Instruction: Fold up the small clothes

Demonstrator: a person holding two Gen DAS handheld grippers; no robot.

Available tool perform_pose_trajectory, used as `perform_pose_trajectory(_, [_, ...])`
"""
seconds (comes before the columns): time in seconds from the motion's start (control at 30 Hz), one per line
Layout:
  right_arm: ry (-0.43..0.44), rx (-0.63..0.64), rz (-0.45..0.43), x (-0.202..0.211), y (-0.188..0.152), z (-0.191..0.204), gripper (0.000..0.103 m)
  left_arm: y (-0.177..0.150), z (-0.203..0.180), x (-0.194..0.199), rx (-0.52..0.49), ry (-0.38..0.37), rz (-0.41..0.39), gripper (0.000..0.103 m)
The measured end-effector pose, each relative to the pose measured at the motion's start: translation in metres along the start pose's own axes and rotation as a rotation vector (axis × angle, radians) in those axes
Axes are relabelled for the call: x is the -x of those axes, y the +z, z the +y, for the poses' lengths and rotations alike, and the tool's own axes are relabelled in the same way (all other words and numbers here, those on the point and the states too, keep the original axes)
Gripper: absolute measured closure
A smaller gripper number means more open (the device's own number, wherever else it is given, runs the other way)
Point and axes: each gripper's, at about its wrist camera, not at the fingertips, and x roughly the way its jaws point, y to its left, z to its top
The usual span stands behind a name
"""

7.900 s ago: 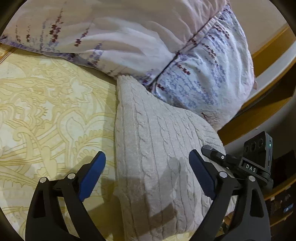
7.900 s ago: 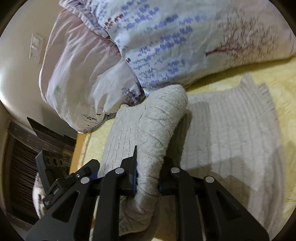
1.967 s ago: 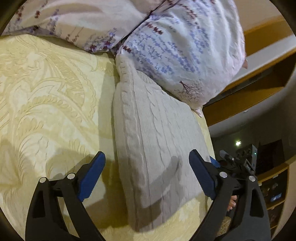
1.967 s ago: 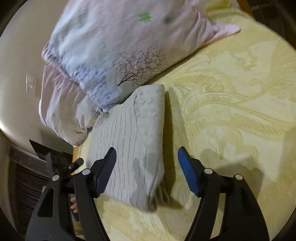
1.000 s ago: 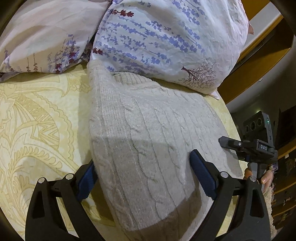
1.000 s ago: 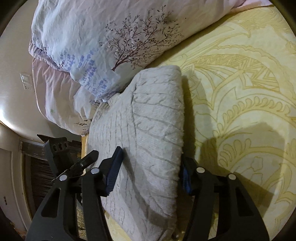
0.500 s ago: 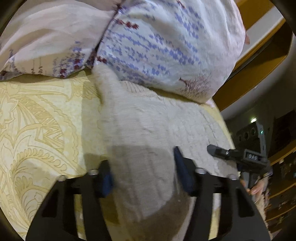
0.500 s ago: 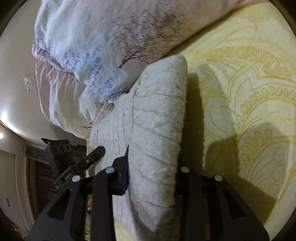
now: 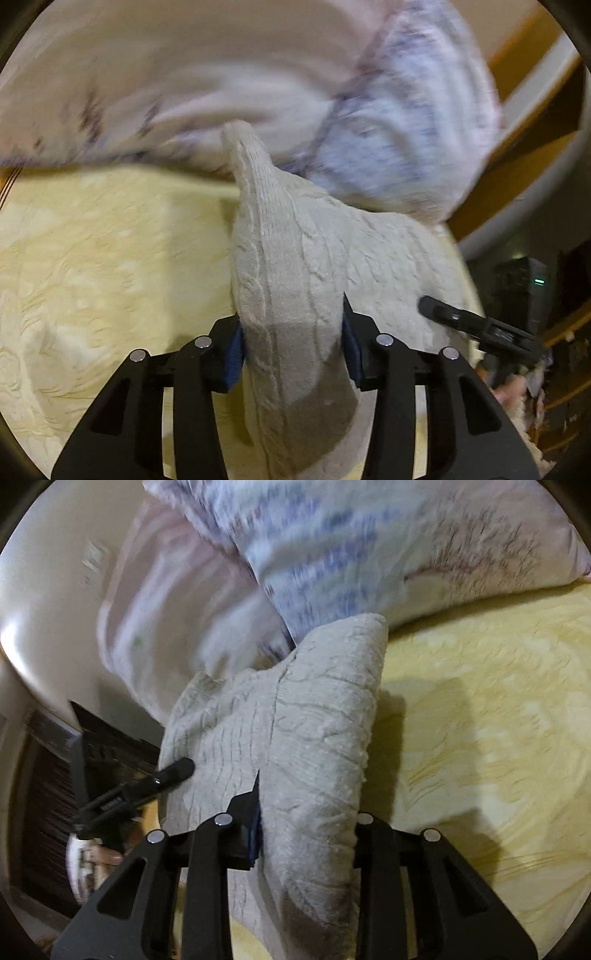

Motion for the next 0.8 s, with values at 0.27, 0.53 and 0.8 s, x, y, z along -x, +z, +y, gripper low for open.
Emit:
perform_pose_trajectory(0.27, [-0.169, 0.004, -0.12, 0.03, -0.006, -0.006, 0.046, -0.008, 0.001, 0.017, -0.001, 0.076, -0.105, 0.033])
perform_pose_trajectory(0.53, [-0.119, 0.245, -0.201, 0.058, -0.038, 0.039, 0.081, -0.048, -0.054, 0.064, -0.204, 0.024, -0.277, 0.021])
perform_pose_trajectory(0.8, [-0.24, 0.228, -0.109, 0.018, -0.046, 0.026, 0.084, -0.066, -0.082, 0.016, -0.326, 0.153, -0.216, 0.017])
